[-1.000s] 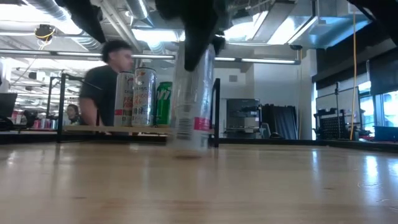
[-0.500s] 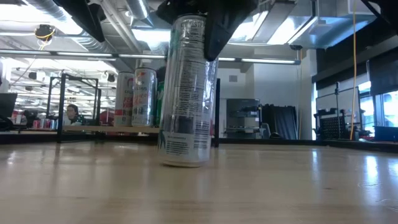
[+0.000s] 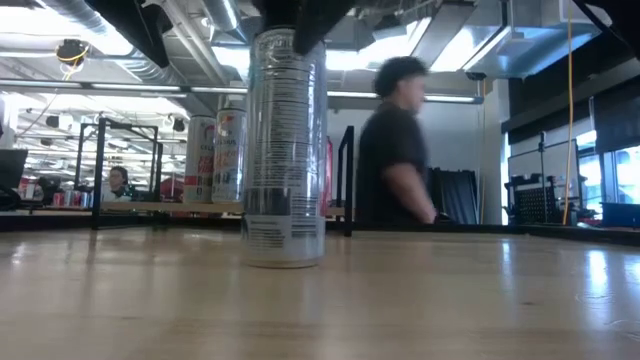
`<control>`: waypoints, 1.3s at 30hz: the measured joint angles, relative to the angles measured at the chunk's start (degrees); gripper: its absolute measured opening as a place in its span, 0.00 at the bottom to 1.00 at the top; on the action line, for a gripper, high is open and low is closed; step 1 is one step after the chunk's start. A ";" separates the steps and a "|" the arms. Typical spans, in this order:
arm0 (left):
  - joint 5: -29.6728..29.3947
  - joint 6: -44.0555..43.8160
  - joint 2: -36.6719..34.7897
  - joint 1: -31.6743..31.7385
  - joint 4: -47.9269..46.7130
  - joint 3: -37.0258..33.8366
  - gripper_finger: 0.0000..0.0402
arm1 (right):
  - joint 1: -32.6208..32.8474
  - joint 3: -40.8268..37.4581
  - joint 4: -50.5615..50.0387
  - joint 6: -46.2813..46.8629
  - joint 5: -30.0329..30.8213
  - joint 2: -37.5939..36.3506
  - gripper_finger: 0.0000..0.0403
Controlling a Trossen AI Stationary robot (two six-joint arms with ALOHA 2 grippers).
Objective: Place canned beverage on shelf
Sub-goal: Put the white-pink soda can on the shelf aligned with the other white-pink soda can
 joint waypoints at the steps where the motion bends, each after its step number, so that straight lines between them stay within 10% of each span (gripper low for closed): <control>1: 0.00 -0.01 -0.01 0.00 0.04 0.00 0.52 | -0.03 -0.42 0.36 0.69 0.00 -0.86 0.94; 23: -1.89 5.38 0.06 0.65 6.64 -0.08 0.52 | 9.76 -3.82 -4.54 32.72 1.07 -9.79 0.81; 39: 4.86 4.33 0.10 8.46 42.45 -20.22 0.52 | 17.95 -20.85 20.49 53.96 10.63 -10.24 0.81</control>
